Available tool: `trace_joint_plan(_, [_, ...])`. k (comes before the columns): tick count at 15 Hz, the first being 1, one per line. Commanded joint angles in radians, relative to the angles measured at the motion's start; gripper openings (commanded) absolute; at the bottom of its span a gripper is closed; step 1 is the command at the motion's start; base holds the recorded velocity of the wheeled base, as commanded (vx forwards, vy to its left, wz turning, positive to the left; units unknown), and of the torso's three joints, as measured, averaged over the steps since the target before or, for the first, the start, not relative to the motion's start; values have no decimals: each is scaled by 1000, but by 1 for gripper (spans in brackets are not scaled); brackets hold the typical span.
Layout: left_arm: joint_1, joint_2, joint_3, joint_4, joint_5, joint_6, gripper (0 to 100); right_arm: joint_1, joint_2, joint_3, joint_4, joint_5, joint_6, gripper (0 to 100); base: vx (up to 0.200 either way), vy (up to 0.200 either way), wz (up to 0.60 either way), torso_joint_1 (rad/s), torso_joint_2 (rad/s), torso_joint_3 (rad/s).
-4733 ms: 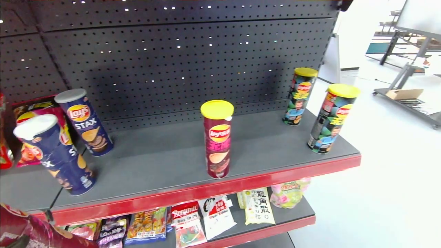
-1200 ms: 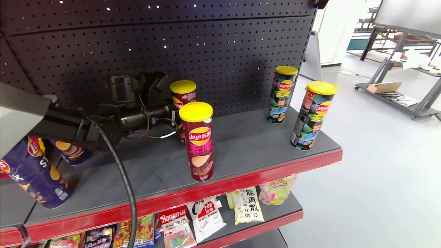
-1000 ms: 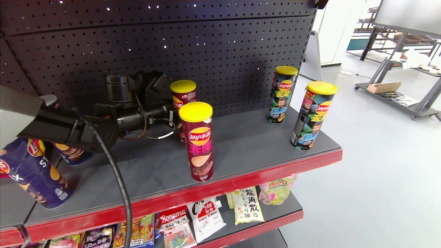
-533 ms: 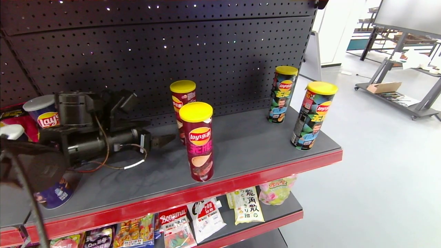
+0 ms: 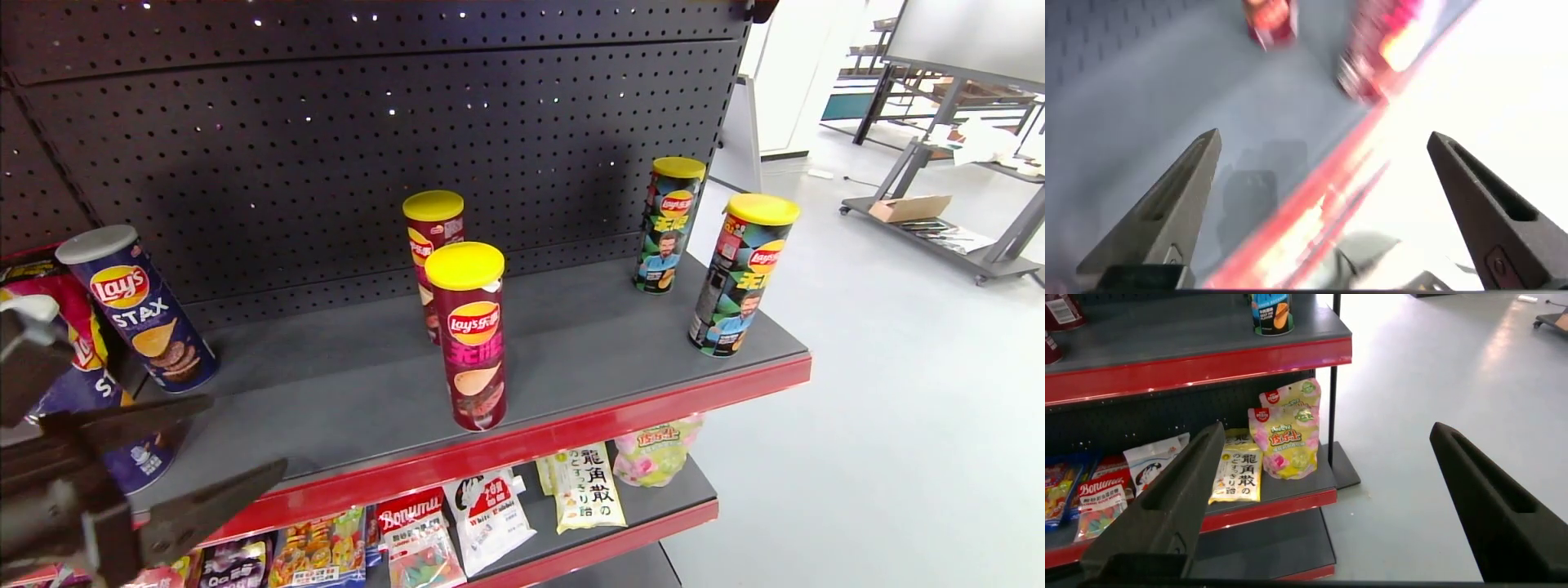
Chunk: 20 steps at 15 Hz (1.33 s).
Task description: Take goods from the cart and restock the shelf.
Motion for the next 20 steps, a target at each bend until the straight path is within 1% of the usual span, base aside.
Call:
trace_joint_plan(1, [2, -382, -15, 254, 5, -60, 100, 0, 1, 0, 0, 1, 0, 100, 0, 0, 0, 0, 0, 0])
trace_joint_plan(2, [2, -460, 5, 254, 57, -84, 100, 0, 1, 0, 0, 1, 0, 100, 0, 0, 0, 0, 0, 0])
trace_joint_plan(3, [2, -487, 18, 254, 96, -86, 100, 0, 1, 0, 0, 1, 0, 100, 0, 0, 0, 0, 0, 0])
trace_joint_plan(4, [2, -537, 52, 254, 163, -86, 100, 0, 1, 0, 0, 1, 0, 100, 0, 0, 0, 0, 0, 0])
trace_joint_plan(5, [2, -569, 74, 254, 202, -86, 100, 0, 1, 0, 0, -1, 0, 100, 0, 0, 0, 0, 0, 0])
trace_joint_plan(6, [2, -598, 92, 256, 222, -84, 100, 0, 1, 0, 0, -1, 0, 100, 0, 0, 0, 0, 0, 0])
trace_joint_plan(8, [2, -632, 112, 256, 228, -84, 100, 0, 0, 0, 0, 2, 3, 100, 0, 0, 0, 0, 0, 0])
trace_joint_plan(10, [2, -636, 118, 257, 261, -84, 100, 0, 0, 0, 0, 13, 0, 100, 0, 0, 0, 0, 0, 0])
trace_joint_plan(14, [2, -638, 130, 257, 266, -81, 100, 0, 1, 0, 0, 13, -3, 100, 0, 0, 0, 0, 0, 0])
trace_joint_plan(20, [2, -655, 132, 257, 265, -80, 100, 0, 0, 2, 0, 13, -2, 100, 0, 0, 600, 3, 4, 1])
